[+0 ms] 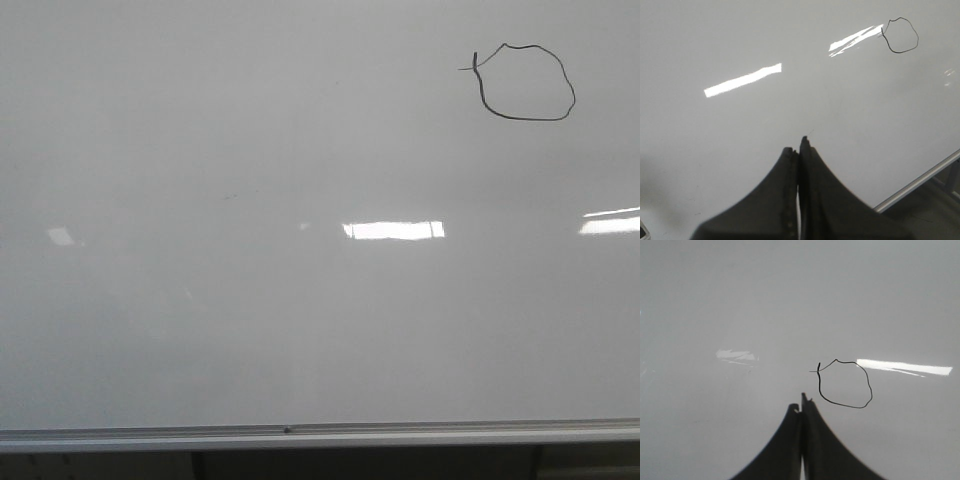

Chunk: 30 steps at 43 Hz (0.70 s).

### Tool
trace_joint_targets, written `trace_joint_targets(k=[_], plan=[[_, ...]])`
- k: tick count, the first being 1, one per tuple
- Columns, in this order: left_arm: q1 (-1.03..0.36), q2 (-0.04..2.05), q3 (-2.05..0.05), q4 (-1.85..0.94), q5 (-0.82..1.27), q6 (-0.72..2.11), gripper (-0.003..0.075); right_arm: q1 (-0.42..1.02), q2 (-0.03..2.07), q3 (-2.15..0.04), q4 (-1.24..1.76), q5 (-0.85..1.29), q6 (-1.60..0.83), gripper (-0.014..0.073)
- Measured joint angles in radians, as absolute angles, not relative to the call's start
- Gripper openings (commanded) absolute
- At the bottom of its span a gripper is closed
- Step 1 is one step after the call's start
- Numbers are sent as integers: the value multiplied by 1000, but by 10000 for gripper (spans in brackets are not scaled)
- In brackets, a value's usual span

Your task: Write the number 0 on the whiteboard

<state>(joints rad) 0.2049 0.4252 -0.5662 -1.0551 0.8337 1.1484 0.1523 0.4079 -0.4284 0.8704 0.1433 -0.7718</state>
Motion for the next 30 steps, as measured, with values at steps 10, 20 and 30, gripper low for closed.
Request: trace_joint_targets(k=[10, 20, 30], plan=[[205, 349, -562, -889, 765, 889, -19, 152, 408, -428, 870, 143, -772, -68], [205, 255, -556, -596, 746, 585, -19, 152, 408, -428, 870, 143, -772, -68], [205, 132, -436, -436, 596, 396, -19, 152, 408, -428, 870, 143, -772, -68]])
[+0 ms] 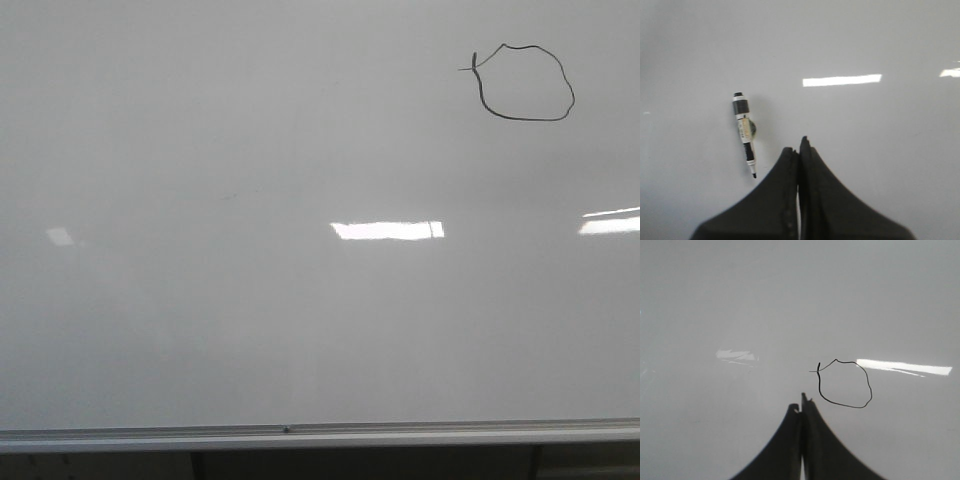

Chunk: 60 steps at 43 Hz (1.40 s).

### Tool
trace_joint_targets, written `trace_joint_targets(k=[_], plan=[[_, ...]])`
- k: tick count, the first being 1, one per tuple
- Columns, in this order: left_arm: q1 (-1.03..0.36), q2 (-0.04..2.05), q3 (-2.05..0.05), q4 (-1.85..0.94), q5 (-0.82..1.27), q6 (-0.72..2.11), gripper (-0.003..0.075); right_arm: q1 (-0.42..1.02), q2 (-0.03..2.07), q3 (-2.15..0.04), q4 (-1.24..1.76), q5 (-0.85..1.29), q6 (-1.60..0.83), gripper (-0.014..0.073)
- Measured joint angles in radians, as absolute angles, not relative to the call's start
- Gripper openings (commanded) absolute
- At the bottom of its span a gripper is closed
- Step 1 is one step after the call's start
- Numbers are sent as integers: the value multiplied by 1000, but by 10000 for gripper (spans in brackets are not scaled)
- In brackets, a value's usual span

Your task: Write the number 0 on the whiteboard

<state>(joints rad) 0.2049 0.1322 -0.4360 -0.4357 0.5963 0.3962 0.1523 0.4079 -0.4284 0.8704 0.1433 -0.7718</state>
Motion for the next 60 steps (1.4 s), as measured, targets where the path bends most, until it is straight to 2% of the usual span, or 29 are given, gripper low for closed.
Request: trace_joint_targets(k=[7, 19, 42, 60], plan=[[174, 55, -321, -279, 487, 217, -19, 152, 408, -428, 870, 143, -772, -68], [17, 17, -187, 0, 345, 46, -19, 152, 408, -428, 870, 143, -772, -68], [30, -4, 5, -7, 53, 34, -19, 152, 408, -428, 870, 145, -772, -68], [30, -4, 5, -7, 51, 31, -19, 152, 408, -426, 870, 145, -772, -68]])
